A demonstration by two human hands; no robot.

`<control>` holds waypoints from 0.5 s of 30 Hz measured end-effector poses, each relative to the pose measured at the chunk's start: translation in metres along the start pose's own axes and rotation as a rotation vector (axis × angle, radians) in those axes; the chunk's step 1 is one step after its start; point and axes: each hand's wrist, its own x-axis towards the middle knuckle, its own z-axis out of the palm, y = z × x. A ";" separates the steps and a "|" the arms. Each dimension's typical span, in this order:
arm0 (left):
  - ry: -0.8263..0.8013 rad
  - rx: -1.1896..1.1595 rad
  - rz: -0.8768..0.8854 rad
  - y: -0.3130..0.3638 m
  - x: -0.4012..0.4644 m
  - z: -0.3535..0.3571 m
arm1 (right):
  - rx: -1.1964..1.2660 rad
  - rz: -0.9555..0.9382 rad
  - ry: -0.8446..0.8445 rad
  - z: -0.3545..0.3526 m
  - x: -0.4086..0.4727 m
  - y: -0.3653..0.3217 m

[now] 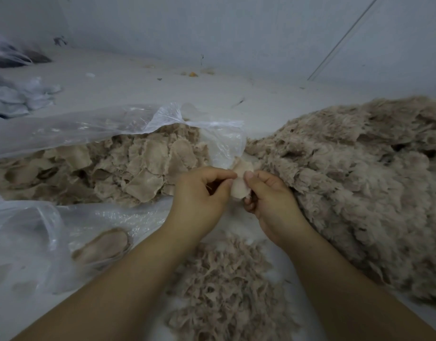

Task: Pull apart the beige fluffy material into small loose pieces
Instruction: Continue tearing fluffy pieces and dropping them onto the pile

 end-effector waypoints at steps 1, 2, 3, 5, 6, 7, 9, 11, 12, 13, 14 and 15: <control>-0.006 -0.036 -0.042 0.001 0.000 0.000 | 0.010 0.007 0.008 0.000 0.000 0.001; -0.011 -0.065 -0.079 0.001 0.000 0.000 | 0.012 0.008 0.014 0.000 0.000 0.001; -0.015 -0.087 -0.116 0.001 0.001 0.000 | 0.007 0.004 0.014 0.000 0.001 0.001; -0.031 -0.179 -0.202 0.001 0.002 0.000 | -0.019 -0.018 -0.005 0.000 0.000 0.001; -0.053 -0.232 -0.241 0.002 0.002 0.000 | -0.036 -0.032 -0.021 0.000 -0.001 0.001; -0.064 -0.255 -0.264 0.002 0.002 0.001 | -0.057 -0.046 -0.036 0.001 -0.002 0.001; -0.084 -0.255 -0.291 -0.001 0.002 0.001 | -0.094 -0.061 -0.042 0.001 -0.003 0.001; -0.074 -0.296 -0.314 -0.001 0.003 0.000 | -0.106 -0.062 -0.018 0.000 -0.002 0.002; -0.068 -0.322 -0.334 -0.002 0.004 -0.001 | -0.097 -0.061 -0.007 0.000 -0.002 0.002; -0.062 -0.342 -0.347 -0.003 0.005 -0.001 | -0.085 -0.063 -0.001 0.000 -0.002 0.002; -0.055 -0.355 -0.360 -0.002 0.005 -0.001 | -0.075 -0.069 -0.004 0.000 -0.002 0.002; -0.050 -0.368 -0.374 -0.003 0.006 0.000 | -0.064 -0.074 -0.017 0.001 -0.002 0.002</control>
